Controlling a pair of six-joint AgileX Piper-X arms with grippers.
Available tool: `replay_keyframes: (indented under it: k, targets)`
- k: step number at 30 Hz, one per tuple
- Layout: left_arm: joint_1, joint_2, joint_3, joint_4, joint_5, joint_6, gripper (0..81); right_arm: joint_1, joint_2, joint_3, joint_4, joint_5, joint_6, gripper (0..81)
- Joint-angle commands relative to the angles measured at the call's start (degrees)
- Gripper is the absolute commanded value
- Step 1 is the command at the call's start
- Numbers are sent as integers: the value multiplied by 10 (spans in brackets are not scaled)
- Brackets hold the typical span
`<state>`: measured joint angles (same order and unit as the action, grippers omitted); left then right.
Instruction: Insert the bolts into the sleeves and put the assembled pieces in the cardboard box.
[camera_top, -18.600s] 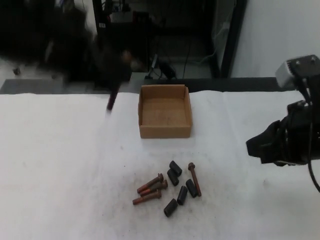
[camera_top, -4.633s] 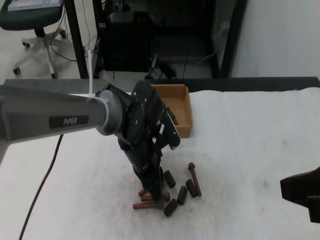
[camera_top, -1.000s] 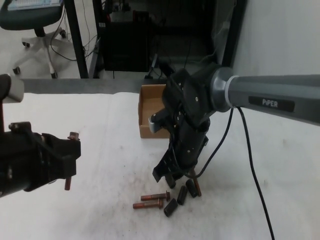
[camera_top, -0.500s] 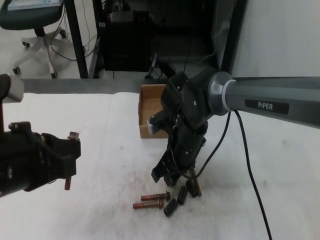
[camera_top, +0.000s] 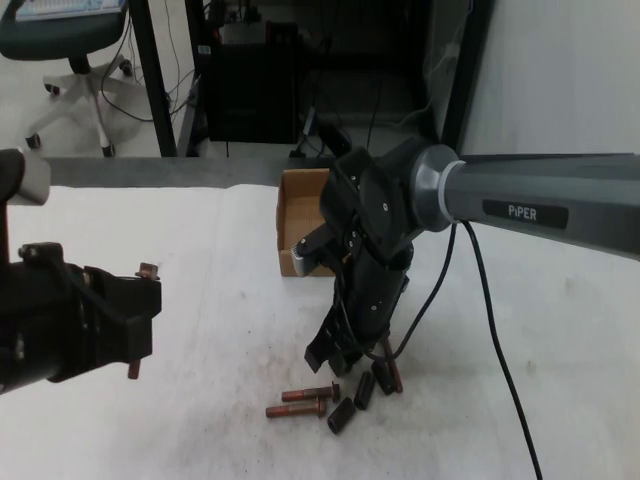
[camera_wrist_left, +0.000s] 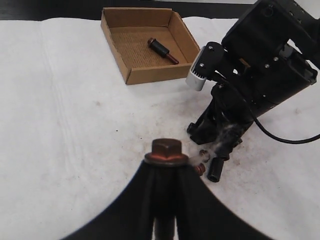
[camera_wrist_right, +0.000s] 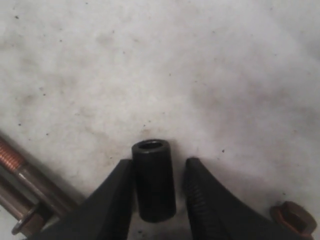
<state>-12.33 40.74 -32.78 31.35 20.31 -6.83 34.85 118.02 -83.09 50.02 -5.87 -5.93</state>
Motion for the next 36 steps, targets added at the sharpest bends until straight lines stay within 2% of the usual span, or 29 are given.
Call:
replay_keyframes:
  k: [1, 7, 9, 12, 13, 19, 22, 27, 31, 33, 36]
  targets:
    - [2, -6, -2, -7, 3, 4, 4, -1, 16, 6, 42, 0, -21, 335]
    - [2, -6, -2, -7, 3, 4, 4, -1, 16, 6, 39, 0, -23, 323]
    - [2, -6, -2, -7, 3, 4, 4, -1, 16, 6, 36, 0, -23, 249]
    - [2, -6, -2, -7, 3, 4, 4, -1, 16, 6, 35, 0, -23, 38]
    - [2, -6, -2, -7, 3, 4, 4, -1, 16, 6, 34, 0, -23, 8]
    - [2, -14, -2, -18, 3, 4, 4, -3, -6, -9, 52, -6, -15, 6]
    - [2, -30, -2, -58, 17, -1, 4, -6, -58, -7, 37, -47, -8, 6]
    - [2, -44, -2, -211, 161, -74, 4, -23, -177, 4, -24, -190, 55, 6]
    - [2, -25, -2, -367, 268, -144, 4, -35, -291, 69, -135, -281, 114, 6]
    - [2, -9, -2, -432, 296, -179, 4, -34, -344, 122, -191, -301, 115, 6]
    - [2, 23, -2, -520, 301, -221, 2, -25, -429, 212, -270, -319, 120, 6]
